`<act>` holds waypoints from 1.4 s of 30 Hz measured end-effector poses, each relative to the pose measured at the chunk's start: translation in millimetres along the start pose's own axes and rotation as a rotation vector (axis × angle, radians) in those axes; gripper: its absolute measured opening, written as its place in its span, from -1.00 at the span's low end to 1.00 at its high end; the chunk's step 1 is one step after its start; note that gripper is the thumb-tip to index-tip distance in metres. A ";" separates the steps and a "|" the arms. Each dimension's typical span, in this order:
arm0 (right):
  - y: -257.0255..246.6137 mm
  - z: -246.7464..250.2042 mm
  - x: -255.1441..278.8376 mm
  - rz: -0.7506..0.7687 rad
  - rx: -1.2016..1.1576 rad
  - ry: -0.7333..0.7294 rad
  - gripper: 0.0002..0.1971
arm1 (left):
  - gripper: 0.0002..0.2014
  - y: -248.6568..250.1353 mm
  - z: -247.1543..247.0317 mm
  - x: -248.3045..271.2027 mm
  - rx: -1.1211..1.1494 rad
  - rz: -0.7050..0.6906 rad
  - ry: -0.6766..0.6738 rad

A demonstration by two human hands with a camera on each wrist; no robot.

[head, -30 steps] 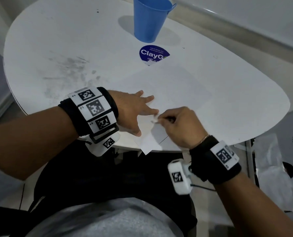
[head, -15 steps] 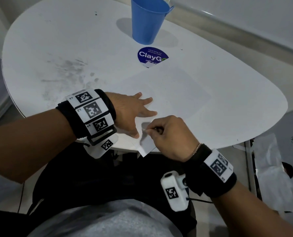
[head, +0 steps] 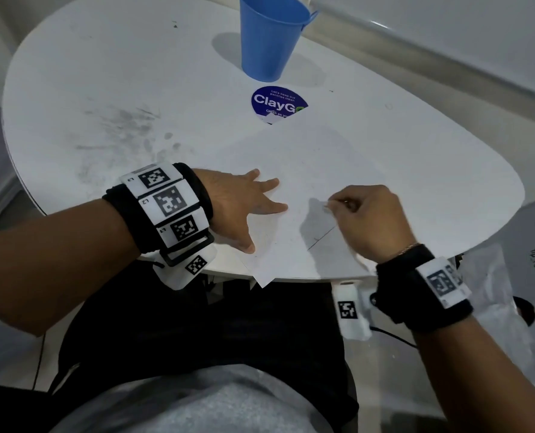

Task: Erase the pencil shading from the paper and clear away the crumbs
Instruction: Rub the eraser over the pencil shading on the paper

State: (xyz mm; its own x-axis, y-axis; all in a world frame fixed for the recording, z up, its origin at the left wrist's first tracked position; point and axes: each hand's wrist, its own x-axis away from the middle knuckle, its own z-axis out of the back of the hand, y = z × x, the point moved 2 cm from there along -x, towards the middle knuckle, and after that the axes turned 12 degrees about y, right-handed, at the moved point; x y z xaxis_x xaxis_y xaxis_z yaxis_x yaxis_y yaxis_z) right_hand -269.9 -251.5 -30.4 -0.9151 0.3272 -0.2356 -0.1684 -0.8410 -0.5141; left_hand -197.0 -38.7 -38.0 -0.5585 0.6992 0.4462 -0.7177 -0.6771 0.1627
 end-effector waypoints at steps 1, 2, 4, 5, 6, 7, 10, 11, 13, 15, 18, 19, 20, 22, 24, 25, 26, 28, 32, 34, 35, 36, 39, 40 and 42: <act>6.0 4.4 -2.9 -0.022 -0.033 0.003 -0.86 | -0.11 -0.3 0.6 0.6 -0.002 0.000 -0.002; 9.1 5.8 -3.6 -0.045 -0.067 -0.008 -0.84 | -0.11 -0.7 1.0 1.0 0.000 0.002 -0.004; 10.0 1.6 -2.5 -0.085 -0.122 -0.047 -0.83 | -0.10 -0.7 2.3 1.5 0.006 0.003 -0.007; 8.4 -3.2 -1.1 -0.093 -0.136 -0.064 -0.84 | -0.10 -0.8 2.7 1.5 0.009 0.003 -0.006; 5.4 -9.3 1.7 -0.089 -0.140 -0.080 -0.85 | -0.09 -0.8 3.1 1.6 0.013 0.004 -0.005; 1.8 -15.7 5.7 -0.075 -0.138 -0.099 -0.86 | -0.07 -0.8 3.1 1.7 0.020 0.006 -0.005; -10.4 -29.0 21.5 -0.022 -0.157 -0.195 -0.88 | -0.02 -1.7 2.9 0.2 0.037 0.017 -0.004; -12.4 -30.2 23.8 -0.009 -0.160 -0.227 -0.88 | -0.01 -2.2 2.8 0.0 0.036 0.019 -0.003; -8.6 -27.4 17.7 -0.024 -0.146 -0.214 -0.88 | -0.01 -2.4 1.9 0.1 0.040 0.021 0.003; -1.9 -20.2 7.4 -0.061 -0.107 -0.107 -0.88 | -0.02 -2.6 1.0 0.0 0.044 0.022 0.015; -11.8 -25.1 12.5 -0.019 -0.060 -0.086 -0.86 | -0.02 -3.0 0.4 -0.2 0.048 0.020 0.022; -20.6 -30.3 20.0 0.021 -0.080 -0.145 -0.87 | -0.01 -3.1 -0.3 -0.5 0.051 0.021 0.020; -28.3 -34.6 26.7 0.052 -0.106 -0.217 -0.87 | 0.00 -3.0 -0.9 -1.0 0.051 0.022 0.018; -30.6 -35.2 25.1 0.065 -0.094 -0.253 -0.88 | 0.00 -3.1 -1.5 -1.0 0.049 0.026 0.022; -14.9 -27.2 9.2 0.009 -0.054 -0.116 -0.86 | -0.01 -3.0 -2.5 -0.2 0.052 0.033 0.030; -7.5 -21.8 4.6 -0.021 -0.038 -0.049 -0.84 | -0.02 -3.2 -2.5 0.0 0.053 0.035 0.031; -4.1 -17.4 4.4 -0.032 -0.014 -0.027 -0.82 | -0.02 -3.1 -1.9 0.1 0.053 0.036 0.029; -6.3 -17.0 12.3 0.006 0.010 -0.135 -0.84 | -0.02 -4.5 -0.6 -0.1 0.051 0.034 0.020; -10.4 -11.3 15.2 0.012 -0.013 -0.328 -0.89 | -0.02 -5.2 -0.2 -1.0 0.046 0.036 0.011; -0.1 -3.8 2.1 -0.020 0.049 -0.182 -0.86 | -0.02 -5.2 -1.1 -1.0 0.044 0.038 0.012; 0.2 -1.4 1.7 -0.035 0.070 -0.141 -0.85 | -0.02 -5.2 -1.4 -1.0 0.042 0.037 0.010; -3.4 -2.5 5.7 -0.031 0.067 -0.146 -0.85 | -0.02 -5.3 -1.4 -1.2 0.041 0.037 0.011; -31.3 -18.5 40.1 0.066 -0.031 -0.310 -0.88 | 0.00 -6.3 -1.3 -2.1 0.052 0.036 0.010; -39.6 -21.6 49.5 0.096 -0.047 -0.366 -0.88 | 0.01 -6.7 -1.3 -2.7 0.056 0.034 0.009; -38.7 -22.7 48.0 0.106 -0.034 -0.373 -0.88 | 0.01 -7.4 -1.9 -2.9 0.063 0.036 0.008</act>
State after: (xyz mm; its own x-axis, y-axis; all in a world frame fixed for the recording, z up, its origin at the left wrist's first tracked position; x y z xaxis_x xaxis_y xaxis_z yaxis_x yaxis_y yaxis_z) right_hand -299.0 -193.4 -40.6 -0.9982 0.0554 0.0238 -0.0596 -0.8447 -0.5319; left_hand -190.8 -35.4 -42.2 -0.5867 0.6761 0.4458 -0.6697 -0.7145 0.2023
